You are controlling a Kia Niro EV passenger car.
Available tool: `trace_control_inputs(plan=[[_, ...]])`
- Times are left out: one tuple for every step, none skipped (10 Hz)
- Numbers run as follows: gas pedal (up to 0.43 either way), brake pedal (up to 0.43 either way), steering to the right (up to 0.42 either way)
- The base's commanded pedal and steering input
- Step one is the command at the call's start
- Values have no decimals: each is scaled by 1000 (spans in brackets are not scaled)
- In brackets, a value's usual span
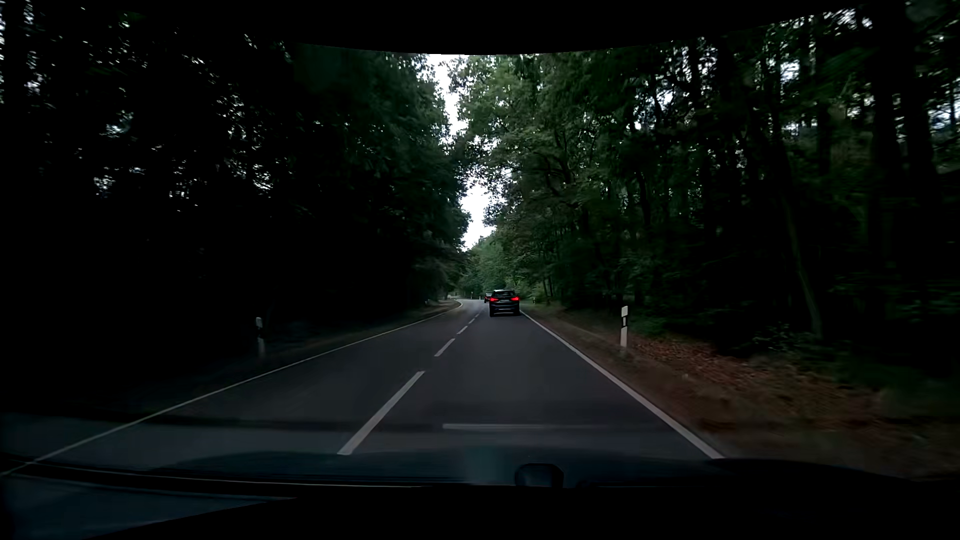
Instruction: Follow the waypoints while adhering to traffic rules and regulations
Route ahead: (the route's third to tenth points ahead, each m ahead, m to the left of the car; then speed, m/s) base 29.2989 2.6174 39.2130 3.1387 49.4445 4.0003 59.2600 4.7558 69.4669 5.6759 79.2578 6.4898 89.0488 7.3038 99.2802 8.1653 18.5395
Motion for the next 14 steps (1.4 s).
trace_control_inputs(plan=[[0, 0, 0], [0, 0, -1], [0, 0, -1], [0, 0, -2], [0, 0, -1], [0, 0, -2], [0, 0, -2], [0, 0, -2], [0, 0, -2], [0, 0, -2], [0, 0, -2], [0, 0, -1], [0, 0, -1], [0, 0, -1]])
